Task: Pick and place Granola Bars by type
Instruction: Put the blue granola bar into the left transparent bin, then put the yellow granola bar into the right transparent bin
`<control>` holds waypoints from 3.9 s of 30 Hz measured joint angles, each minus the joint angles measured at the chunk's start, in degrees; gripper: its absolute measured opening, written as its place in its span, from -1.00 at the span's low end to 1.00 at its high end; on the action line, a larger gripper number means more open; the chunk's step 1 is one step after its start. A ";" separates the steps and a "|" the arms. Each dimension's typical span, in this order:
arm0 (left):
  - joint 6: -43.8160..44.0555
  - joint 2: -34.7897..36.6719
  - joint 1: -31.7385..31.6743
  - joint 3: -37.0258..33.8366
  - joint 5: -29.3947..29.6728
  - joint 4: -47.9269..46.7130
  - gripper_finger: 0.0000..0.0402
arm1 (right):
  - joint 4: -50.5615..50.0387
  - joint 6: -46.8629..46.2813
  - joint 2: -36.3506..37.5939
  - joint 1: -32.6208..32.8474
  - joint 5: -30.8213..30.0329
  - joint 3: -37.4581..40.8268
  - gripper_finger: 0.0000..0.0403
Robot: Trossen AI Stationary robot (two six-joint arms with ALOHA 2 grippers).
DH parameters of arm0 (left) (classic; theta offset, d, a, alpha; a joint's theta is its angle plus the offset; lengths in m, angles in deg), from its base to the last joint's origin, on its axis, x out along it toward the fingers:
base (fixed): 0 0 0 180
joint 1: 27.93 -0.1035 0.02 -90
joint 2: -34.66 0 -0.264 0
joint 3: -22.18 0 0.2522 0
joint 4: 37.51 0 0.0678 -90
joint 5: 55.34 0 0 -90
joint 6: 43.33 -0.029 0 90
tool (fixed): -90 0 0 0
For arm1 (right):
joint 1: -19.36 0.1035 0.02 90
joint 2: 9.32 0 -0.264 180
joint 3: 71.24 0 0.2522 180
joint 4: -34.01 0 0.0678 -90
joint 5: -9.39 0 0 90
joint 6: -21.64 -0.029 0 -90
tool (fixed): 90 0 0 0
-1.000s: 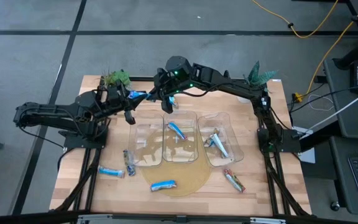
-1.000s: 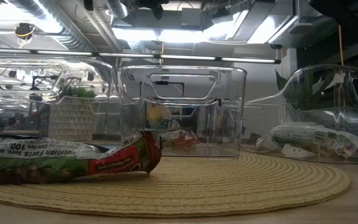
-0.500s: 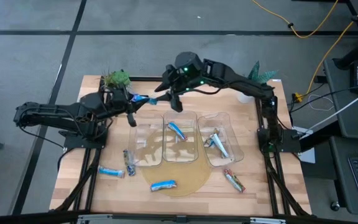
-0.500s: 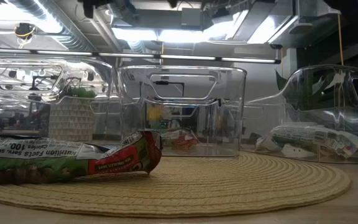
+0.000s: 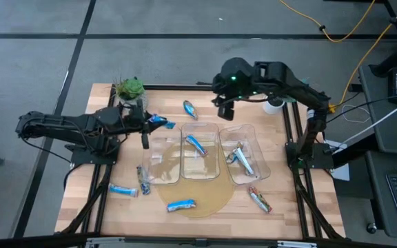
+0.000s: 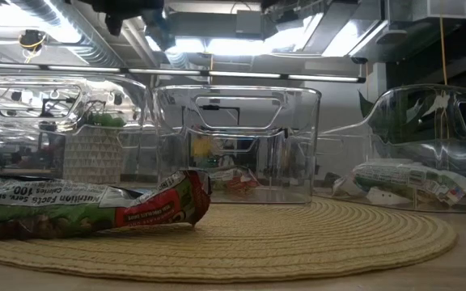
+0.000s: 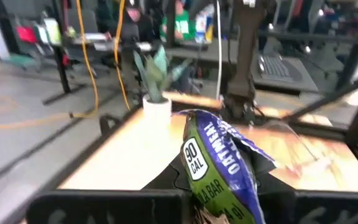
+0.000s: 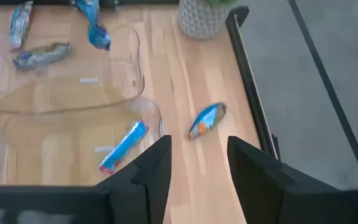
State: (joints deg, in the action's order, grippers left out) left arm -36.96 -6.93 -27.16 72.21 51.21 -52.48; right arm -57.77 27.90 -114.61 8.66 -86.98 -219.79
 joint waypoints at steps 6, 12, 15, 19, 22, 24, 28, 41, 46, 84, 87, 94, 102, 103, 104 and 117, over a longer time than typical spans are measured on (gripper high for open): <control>5.21 -0.02 3.83 0.00 0.13 -9.21 -0.89 | 0.51 0.10 4.64 -1.57 -0.07 4.64 -0.28; 12.99 -0.42 7.55 0.00 0.44 -16.77 -0.89 | 9.80 1.95 12.47 -3.52 -0.07 19.66 -0.29; 16.51 -1.66 9.24 0.00 1.65 -19.39 -0.89 | 18.63 2.97 17.49 -3.97 0.35 29.56 -0.29; 22.03 -4.50 10.88 0.00 3.24 -20.55 -0.89 | 28.11 4.00 22.66 -3.91 0.82 40.41 -0.29; 26.00 -7.27 11.70 0.00 1.92 -20.71 -0.88 | 30.86 5.65 25.36 -3.93 0.90 45.18 -0.29; 28.74 -9.41 12.14 0.00 0.42 -20.99 -0.88 | 31.61 6.33 26.53 -3.93 0.90 47.11 -0.29; 32.48 -14.00 13.01 0.00 -0.11 -22.06 -0.88 | 32.02 7.38 27.08 -4.08 1.68 48.27 -0.29; 43.98 -29.64 12.93 -0.02 -2.75 -22.69 -0.88 | 38.21 12.75 27.03 -6.62 8.79 48.22 -0.29; 49.87 -34.30 11.97 -0.02 -3.66 -22.65 -0.86 | 38.92 14.40 26.90 -8.52 13.06 48.22 -0.29; 48.83 -36.68 9.18 11.71 -0.98 -32.45 0.27 | 50.54 16.52 25.35 -12.45 22.56 57.49 -0.29; 46.08 -36.68 9.14 13.65 -1.08 -32.44 0.27 | 52.11 16.58 24.66 -12.71 22.54 57.49 -0.29; 45.32 -36.68 9.18 16.76 -1.20 -35.05 0.20 | 54.73 16.38 23.05 -12.76 22.53 57.49 -0.29; 46.04 -31.38 9.86 17.42 4.14 -40.61 0.07 | 57.77 14.82 18.30 -13.73 22.53 57.38 -0.29; 46.23 -30.06 10.08 17.44 5.75 -40.63 0.05 | 57.40 14.80 17.44 -14.11 22.53 56.89 -0.29; 46.41 -28.64 10.23 17.43 7.35 -40.74 0.04 | 56.58 14.74 16.42 -14.39 22.55 56.23 -0.29; 42.89 -14.89 11.24 17.49 18.94 -40.41 -0.07 | 43.75 10.41 -1.80 -17.35 22.63 36.20 -0.18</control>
State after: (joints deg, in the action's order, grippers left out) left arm 5.94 -21.82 -15.92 89.70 70.15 -92.89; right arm -14.02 38.31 -116.41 -8.70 -64.36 -183.59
